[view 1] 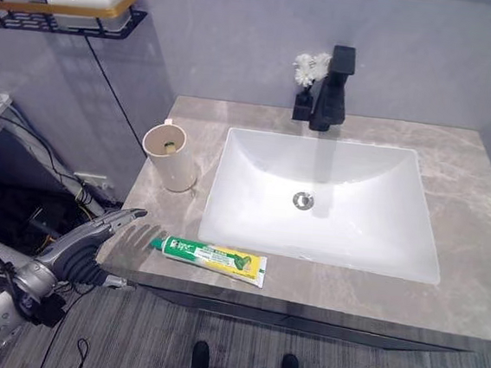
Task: Put brush and paste in cup on sink, flatten towel.
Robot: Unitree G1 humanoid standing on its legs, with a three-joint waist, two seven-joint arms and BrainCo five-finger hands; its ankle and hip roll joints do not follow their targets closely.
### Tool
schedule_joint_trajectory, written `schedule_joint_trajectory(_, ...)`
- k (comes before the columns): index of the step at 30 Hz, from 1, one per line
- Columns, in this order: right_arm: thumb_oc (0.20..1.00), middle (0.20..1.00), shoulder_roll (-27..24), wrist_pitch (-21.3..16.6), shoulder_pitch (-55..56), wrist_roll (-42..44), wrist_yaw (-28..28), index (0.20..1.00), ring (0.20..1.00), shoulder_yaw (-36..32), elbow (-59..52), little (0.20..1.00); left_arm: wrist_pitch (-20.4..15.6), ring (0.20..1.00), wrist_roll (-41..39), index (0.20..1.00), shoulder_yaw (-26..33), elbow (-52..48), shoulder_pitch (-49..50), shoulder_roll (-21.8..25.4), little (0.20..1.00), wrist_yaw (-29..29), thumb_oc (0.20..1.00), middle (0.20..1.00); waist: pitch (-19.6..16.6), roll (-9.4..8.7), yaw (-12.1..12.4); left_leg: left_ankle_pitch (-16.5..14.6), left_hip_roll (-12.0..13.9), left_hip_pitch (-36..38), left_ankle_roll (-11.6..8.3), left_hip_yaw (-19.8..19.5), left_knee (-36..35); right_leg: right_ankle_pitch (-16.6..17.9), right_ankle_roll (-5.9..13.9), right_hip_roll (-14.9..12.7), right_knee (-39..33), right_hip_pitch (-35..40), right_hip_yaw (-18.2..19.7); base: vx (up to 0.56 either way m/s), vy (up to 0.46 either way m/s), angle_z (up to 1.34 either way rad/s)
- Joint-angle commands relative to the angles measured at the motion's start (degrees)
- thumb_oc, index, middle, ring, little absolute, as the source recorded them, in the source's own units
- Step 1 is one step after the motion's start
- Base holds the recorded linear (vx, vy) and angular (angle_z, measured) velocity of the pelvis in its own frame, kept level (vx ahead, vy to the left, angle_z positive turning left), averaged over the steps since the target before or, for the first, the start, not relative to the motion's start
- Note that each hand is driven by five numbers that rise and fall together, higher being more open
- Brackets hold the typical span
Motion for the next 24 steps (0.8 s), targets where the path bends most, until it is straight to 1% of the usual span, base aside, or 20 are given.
schedule_joint_trajectory(1,1.000,1.000,-2.69,0.56,-3.46,-0.77,-3.14,1.000,1.000,-1.66,1.10,1.000,-0.60,1.000,-0.65,1.000,-0.23,2.72,-7.00,-1.51,1.000,2.68,1.000,1.000,2.44,-2.24,-0.70,0.06,1.62,0.47,-2.55,-1.52,0.35,-2.27,-1.12,0.92,0.55,-1.15,0.94,-0.08,-0.115,0.54)
schedule_joint_trajectory(2,1.000,1.000,-2.73,0.56,-3.37,-0.80,-3.14,1.000,1.000,-1.82,1.09,1.000,-0.62,1.000,-0.61,1.000,-0.59,2.87,-7.35,-1.52,1.000,2.72,1.000,1.000,2.22,-2.08,-0.87,0.17,1.65,0.11,-2.63,-1.86,0.35,-2.29,-1.19,0.98,0.56,-1.33,0.63,-0.05,-0.120,0.69)
schedule_joint_trajectory(4,1.000,1.000,-3.40,0.40,-2.23,-1.03,-3.73,1.000,1.000,-3.06,1.43,1.000,-0.72,1.000,-0.23,1.000,-3.39,3.53,-10.26,-1.99,1.000,2.73,1.000,1.000,1.79,-1.76,-1.44,1.50,2.05,-2.38,-3.28,-2.28,0.35,-2.55,-1.40,1.19,0.55,-2.04,-2.13,-0.05,-0.098,0.71)
schedule_joint_trajectory(5,1.000,1.000,-3.51,0.38,-2.13,-0.79,-3.83,1.000,1.000,-3.35,1.70,1.000,-0.86,1.000,-0.33,1.000,-4.27,3.68,-11.28,-2.20,1.000,2.71,1.000,1.000,1.87,-1.72,-1.58,1.66,1.81,-2.78,-3.15,-2.09,0.35,-2.46,-1.37,0.95,0.55,-2.30,-2.90,-0.12,-0.033,0.75)
schedule_joint_trajectory(6,1.000,1.000,-3.42,0.69,-2.02,0.02,-3.97,1.000,1.000,-4.27,3.28,1.000,-0.93,1.000,-0.02,1.000,-7.17,4.60,-15.23,-2.44,1.000,2.79,1.000,1.000,2.09,-1.84,-2.82,-0.03,0.25,-1.84,-1.74,1.09,1.08,-2.21,-1.36,-0.27,0.58,-2.96,-4.81,-0.11,0.008,0.77)
schedule_joint_trajectory(7,1.000,1.000,-3.42,0.67,-2.07,0.03,-3.97,1.000,1.000,-4.37,3.32,1.000,-0.95,1.000,0.00,1.000,-7.37,4.72,-15.52,-2.45,1.000,2.82,1.000,1.000,2.10,-1.81,-2.77,0.22,0.17,-2.02,-1.65,1.06,1.03,-1.98,-1.33,-0.35,0.55,-3.12,-4.85,-0.17,0.006,1.12)
schedule_joint_trajectory(8,1.000,1.000,-3.14,1.00,-2.60,-0.23,-3.92,1.000,1.000,-4.21,3.76,1.000,-1.50,1.000,0.35,1.000,-8.31,4.29,-17.02,-2.90,1.000,2.27,1.000,1.000,1.68,-2.25,-3.60,-5.88,-2.75,-0.20,-0.45,1.80,6.44,-1.26,-1.48,-1.10,0.55,-4.44,-4.87,-0.10,0.012,0.72)
schedule_joint_trajectory(9,1.000,1.000,-3.12,1.01,-2.65,-0.24,-3.92,1.000,1.000,-4.24,3.76,1.000,-1.51,1.000,0.36,1.000,-8.34,4.32,-17.12,-2.90,1.000,2.27,1.000,1.000,1.69,-2.30,-3.62,-6.01,-2.88,-0.65,-0.33,1.78,7.01,-1.06,-1.43,-1.23,0.55,-4.60,-4.88,-0.13,0.023,0.45)
schedule_joint_trajectory(10,1.000,1.000,-2.87,1.03,-2.98,0.02,-4.10,1.000,1.000,-4.40,3.86,1.000,-1.68,1.000,0.61,1.000,-8.75,4.08,-18.35,-2.68,1.000,2.32,1.000,1.000,1.64,-2.46,-4.04,-8.00,-4.02,-0.16,-0.10,2.30,9.31,-0.58,-1.61,-1.47,0.61,-5.04,-5.00,-0.07,0.094,0.00)
schedule_joint_trajectory(11,1.000,1.000,-1.78,1.21,-2.81,0.29,-4.02,1.000,1.000,-4.55,3.84,1.000,-1.77,1.000,0.56,1.000,-8.90,4.24,-19.39,-2.92,1.000,2.23,1.000,1.000,1.14,-2.21,-5.10,-9.52,-4.67,1.73,0.78,3.09,6.67,0.15,-1.45,-1.30,0.86,-5.87,-4.91,-0.02,0.155,0.09)
schedule_joint_trajectory(12,1.000,1.000,-1.15,1.43,-2.14,0.18,-3.76,1.000,1.000,-4.76,3.46,1.000,-1.76,1.000,0.55,1.000,-8.28,4.39,-18.66,-3.52,1.000,2.28,1.000,1.000,0.74,-1.49,-5.61,-9.35,-4.41,3.67,1.16,4.51,3.85,0.38,-1.04,-0.98,0.83,-5.59,-4.64,0.05,0.203,0.30)
schedule_joint_trajectory(14,1.000,1.000,-0.70,1.67,-2.32,0.06,-3.96,1.000,1.000,-4.66,3.80,1.000,-1.66,1.000,1.34,1.000,-7.84,4.44,-18.08,-3.81,1.000,2.40,1.000,1.000,0.66,-1.41,-5.59,-9.38,-4.86,3.78,1.60,4.31,3.19,0.89,-0.76,-0.99,0.93,-5.46,-3.51,0.06,0.158,0.12)
schedule_joint_trajectory(15,1.000,1.000,0.81,1.62,-2.37,0.72,-4.18,1.000,1.000,-5.12,3.93,1.000,-1.55,1.000,2.81,1.000,-6.64,4.26,-16.91,-3.74,1.000,3.22,1.000,1.000,0.34,-1.50,-5.90,-9.59,-5.11,4.72,2.25,4.82,1.91,1.91,-0.31,-1.38,1.08,-5.45,-2.25,0.02,0.119,-0.27)
schedule_joint_trajectory(16,1.000,1.000,0.84,1.64,-2.35,0.72,-4.19,1.000,1.000,-5.02,3.89,1.000,-1.54,1.000,2.83,1.000,-6.44,4.16,-16.66,-3.72,1.000,3.23,1.000,1.000,0.37,-1.58,-5.73,-9.54,-5.13,4.96,2.29,5.09,1.70,1.95,-0.27,-1.36,1.08,-5.44,-1.98,0.03,0.245,-0.41)
schedule_joint_trajectory(17,1.000,1.000,2.54,1.63,-2.30,1.31,-3.56,1.000,1.000,-4.31,4.21,1.000,-1.19,1.000,2.57,1.000,-5.62,5.24,-15.74,-4.60,1.000,3.97,1.000,1.000,-0.04,-1.75,-5.62,-9.63,-5.40,6.02,2.69,7.39,0.41,2.62,0.38,-1.70,0.98,-5.64,-1.04,0.00,0.176,-0.38)
schedule_joint_trajectory(18,1.000,1.000,3.03,1.90,-2.52,0.60,-3.03,1.000,1.000,-3.50,4.62,1.000,-0.94,1.000,2.82,1.000,-5.03,5.42,-15.53,-4.78,1.000,4.04,1.000,1.000,-0.21,-1.90,-5.26,-9.97,-5.52,6.26,2.84,8.23,0.35,2.95,0.63,-1.88,0.96,-5.88,-0.51,-0.01,0.219,-0.45)
schedule_joint_trajectory(20,1.000,1.000,3.65,2.12,-3.32,-2.05,-2.15,1.000,1.000,-1.02,5.20,1.000,-0.87,1.000,2.65,1.000,-4.21,5.83,-15.60,-5.49,1.000,4.33,1.000,1.000,-0.22,-2.35,-4.83,-10.27,-5.84,6.49,3.17,9.52,0.35,3.95,1.19,-2.28,0.94,-6.68,0.75,-0.04,0.123,-0.59)
schedule_joint_trajectory(24,1.000,1.000,4.28,2.41,-4.00,-3.15,-1.58,1.000,1.000,-0.02,5.88,1.000,-1.10,1.000,1.87,1.000,-3.20,5.93,-15.38,-6.44,1.000,4.77,1.000,1.000,-0.26,-2.76,-4.52,-10.77,-6.11,7.23,3.70,11.74,0.35,5.14,1.91,-2.80,0.92,-7.55,2.07,-0.02,0.090,-0.43)
